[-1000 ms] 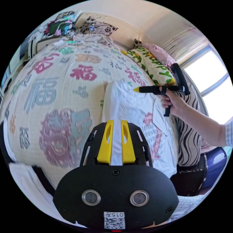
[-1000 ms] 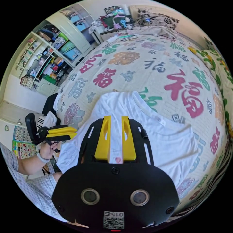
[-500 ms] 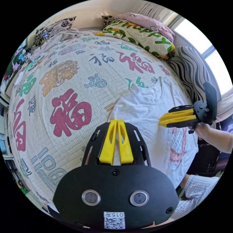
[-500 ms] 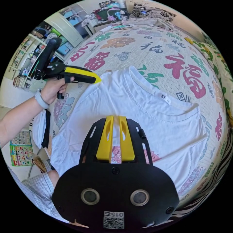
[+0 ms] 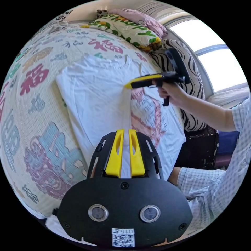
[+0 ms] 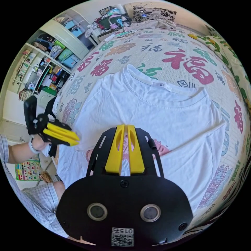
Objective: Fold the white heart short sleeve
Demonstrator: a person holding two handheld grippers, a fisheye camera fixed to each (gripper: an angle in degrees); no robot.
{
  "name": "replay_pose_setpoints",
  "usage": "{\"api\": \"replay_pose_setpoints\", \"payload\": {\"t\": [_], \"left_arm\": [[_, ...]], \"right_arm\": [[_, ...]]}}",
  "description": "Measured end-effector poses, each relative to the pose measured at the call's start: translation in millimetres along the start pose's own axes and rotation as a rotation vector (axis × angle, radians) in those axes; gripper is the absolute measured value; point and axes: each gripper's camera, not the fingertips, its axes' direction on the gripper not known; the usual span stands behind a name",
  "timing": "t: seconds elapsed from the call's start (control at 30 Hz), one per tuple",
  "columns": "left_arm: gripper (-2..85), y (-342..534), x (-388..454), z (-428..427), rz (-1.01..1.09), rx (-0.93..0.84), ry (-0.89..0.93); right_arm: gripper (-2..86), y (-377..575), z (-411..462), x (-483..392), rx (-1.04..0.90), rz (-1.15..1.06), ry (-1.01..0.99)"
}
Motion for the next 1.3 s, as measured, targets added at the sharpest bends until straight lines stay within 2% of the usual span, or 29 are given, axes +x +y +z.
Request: {"api": "replay_pose_setpoints", "payload": {"t": [0.1,0.23,0.37,0.47,0.57,0.67,0.77,0.9,1.0,1.07,1.3], "left_arm": [[1.7,12.6,2.0,9.9,-0.055,0.052,-0.054],[3.9,-1.3,-7.4,0.6,-0.1,0.047,0.015],[6.6,-39.0,-19.1,-34.7,-0.067,0.135,-0.095],[8.2,-82.8,-33.4,-50.7,-0.046,0.168,-0.164],[8.6,-125.4,-59.5,-54.7,-0.092,0.227,-0.117],[9.8,-163.0,-84.3,-46.0,-0.156,0.178,-0.075],[10.7,-184.0,-92.5,-31.2,-0.156,0.092,-0.115],[9.8,-188.9,-92.5,-13.5,-0.134,0.008,-0.134],[6.9,-185.0,-87.9,-6.3,-0.108,-0.017,-0.186],[2.0,-181.1,-86.5,-4.3,-0.095,-0.04,-0.172],[-0.5,-147.6,-54.2,-28.3,0.0,0.039,-0.166]], "right_arm": [[1.1,23.0,-8.9,11.5,0.002,0.02,0.019],[1.4,64.7,-46.2,33.5,0.068,0.031,0.047],[3.4,87.0,-85.3,87.4,0.12,0.095,0.085],[5.3,74.9,-99.7,129.3,0.116,0.114,0.114],[6.8,46.2,-100.0,160.6,0.094,0.097,0.167],[7.9,17.7,-89.5,187.4,0.06,0.096,0.169],[8.6,-0.7,-69.2,202.7,-0.043,0.061,0.18],[8.6,-1.8,-44.8,214.0,-0.17,0.025,0.12],[5.3,6.7,-39.0,220.6,-0.175,0.013,0.161],[1.7,14.1,-35.9,227.7,-0.194,-0.016,0.099],[-0.7,53.9,-57.1,236.2,-0.101,-0.02,0.025]]}}
